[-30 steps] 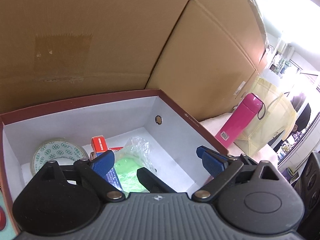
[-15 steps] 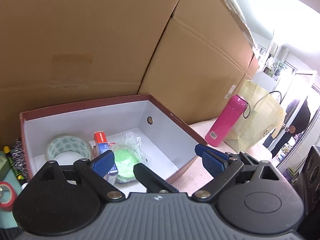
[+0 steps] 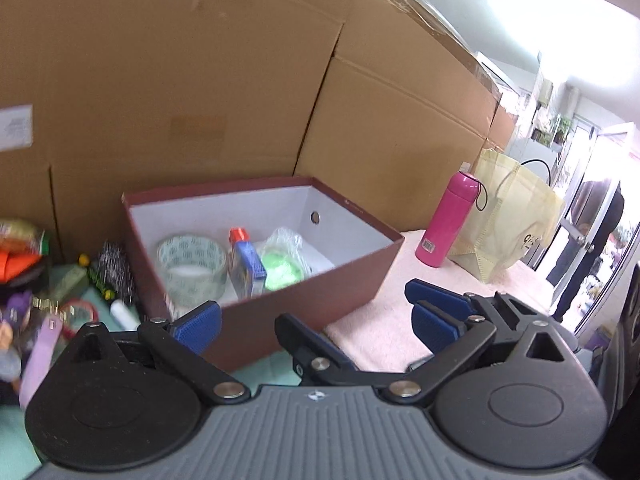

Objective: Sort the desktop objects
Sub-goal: 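Withdraw both tools from the box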

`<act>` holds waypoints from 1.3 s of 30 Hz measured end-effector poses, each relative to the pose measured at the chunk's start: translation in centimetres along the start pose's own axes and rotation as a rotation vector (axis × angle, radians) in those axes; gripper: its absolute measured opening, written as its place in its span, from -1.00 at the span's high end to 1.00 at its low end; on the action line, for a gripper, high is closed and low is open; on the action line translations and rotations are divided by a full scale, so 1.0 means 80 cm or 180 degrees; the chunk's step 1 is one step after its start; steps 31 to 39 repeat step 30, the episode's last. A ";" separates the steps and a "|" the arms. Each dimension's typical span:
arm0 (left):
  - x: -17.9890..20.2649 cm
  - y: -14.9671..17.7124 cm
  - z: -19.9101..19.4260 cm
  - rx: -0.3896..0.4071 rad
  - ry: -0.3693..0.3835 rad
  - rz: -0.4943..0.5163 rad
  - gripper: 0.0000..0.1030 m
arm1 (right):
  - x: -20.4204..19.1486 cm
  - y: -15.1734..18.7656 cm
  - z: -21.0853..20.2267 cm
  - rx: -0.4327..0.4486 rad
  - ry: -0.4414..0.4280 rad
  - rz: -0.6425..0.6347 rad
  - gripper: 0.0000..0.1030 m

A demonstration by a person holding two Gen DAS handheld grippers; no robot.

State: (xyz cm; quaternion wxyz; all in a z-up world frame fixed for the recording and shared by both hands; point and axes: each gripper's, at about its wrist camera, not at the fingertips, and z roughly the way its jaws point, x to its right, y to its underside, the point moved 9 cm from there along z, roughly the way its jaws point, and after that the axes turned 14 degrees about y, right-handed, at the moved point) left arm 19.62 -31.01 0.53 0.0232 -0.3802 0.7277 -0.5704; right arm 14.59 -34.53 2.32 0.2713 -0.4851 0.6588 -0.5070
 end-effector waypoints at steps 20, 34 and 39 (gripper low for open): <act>0.005 0.052 -0.076 0.0056 -0.0443 0.0129 -1.00 | 0.013 0.083 -0.104 -0.0445 0.0541 0.0023 -0.97; 0.003 0.056 -0.081 0.0072 -0.0326 0.0064 -1.00 | 0.011 0.089 -0.106 -0.0533 0.0657 0.0074 -0.97; 0.003 0.056 -0.081 0.0072 -0.0326 0.0064 -1.00 | 0.011 0.089 -0.106 -0.0533 0.0657 0.0074 -0.97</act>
